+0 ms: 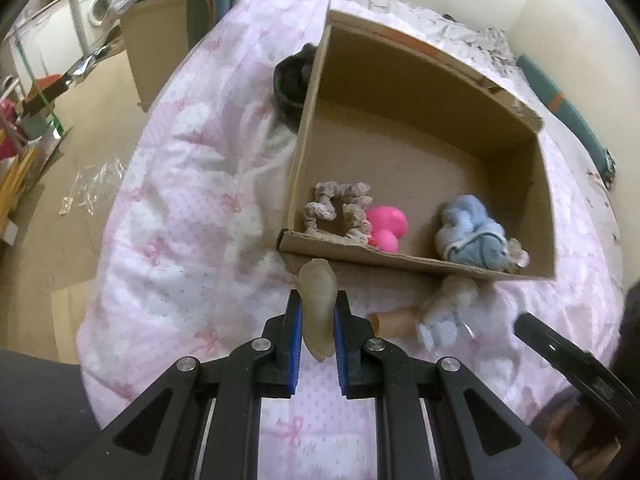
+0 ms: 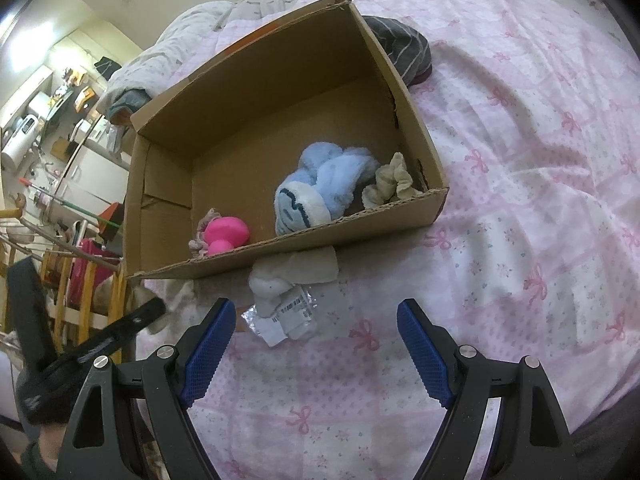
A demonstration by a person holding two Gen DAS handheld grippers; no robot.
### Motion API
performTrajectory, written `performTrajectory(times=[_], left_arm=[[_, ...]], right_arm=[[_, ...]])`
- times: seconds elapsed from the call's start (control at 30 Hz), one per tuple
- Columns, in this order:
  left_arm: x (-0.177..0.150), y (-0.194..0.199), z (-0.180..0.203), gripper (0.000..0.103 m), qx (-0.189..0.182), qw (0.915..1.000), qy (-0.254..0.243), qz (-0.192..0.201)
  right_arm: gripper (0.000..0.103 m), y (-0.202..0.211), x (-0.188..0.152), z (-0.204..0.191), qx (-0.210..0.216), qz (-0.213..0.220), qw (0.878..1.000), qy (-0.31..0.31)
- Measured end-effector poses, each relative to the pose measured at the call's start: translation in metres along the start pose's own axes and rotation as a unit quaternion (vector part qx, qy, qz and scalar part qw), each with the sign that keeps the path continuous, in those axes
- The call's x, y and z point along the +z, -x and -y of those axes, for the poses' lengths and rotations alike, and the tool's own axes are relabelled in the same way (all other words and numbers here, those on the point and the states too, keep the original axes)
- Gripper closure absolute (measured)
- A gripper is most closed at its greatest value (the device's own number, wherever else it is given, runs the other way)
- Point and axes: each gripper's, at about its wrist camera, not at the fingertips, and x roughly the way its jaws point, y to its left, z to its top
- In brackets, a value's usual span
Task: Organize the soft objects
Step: 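Grasp the translucent beige item on the sheet with the left gripper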
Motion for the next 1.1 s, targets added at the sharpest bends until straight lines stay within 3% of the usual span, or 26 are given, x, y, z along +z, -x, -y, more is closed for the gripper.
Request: performTrajectory(times=[0.27, 0.47, 0.6, 0.7, 0.83, 1.1], left_arm=[[-0.010, 0.048, 0.008, 0.090, 0.031, 0.9956, -0.088, 0.002], [-0.019, 0.044, 0.007, 0.090, 0.032, 0.9958, -0.085, 0.017], [-0.014, 0.047, 0.005, 0.090, 0.025, 0.9968, -0.071, 0.027], [-0.013, 0.045, 0.007, 0.090, 0.024, 0.9969, -0.071, 0.024], [-0.012, 0.044, 0.011, 0.090, 0.022, 0.9968, -0.073, 0.022], [-0.012, 0.045, 0.009, 0.090, 0.028, 0.9967, -0.071, 0.027]], right_arm=[[0.015, 0.001, -0.004, -0.002, -0.003, 0.004, 1.000, 0.009], [0.015, -0.020, -0.014, -0.018, -0.048, -0.030, 0.996, 0.062], [0.015, -0.031, -0.024, -0.034, -0.056, -0.043, 0.992, 0.103], [0.016, -0.037, -0.027, -0.038, -0.049, -0.051, 0.992, 0.100], [0.041, -0.036, -0.022, -0.045, -0.030, -0.028, 0.995, 0.087], [0.045, -0.056, 0.004, -0.055, -0.051, -0.013, 0.996, 0.075]])
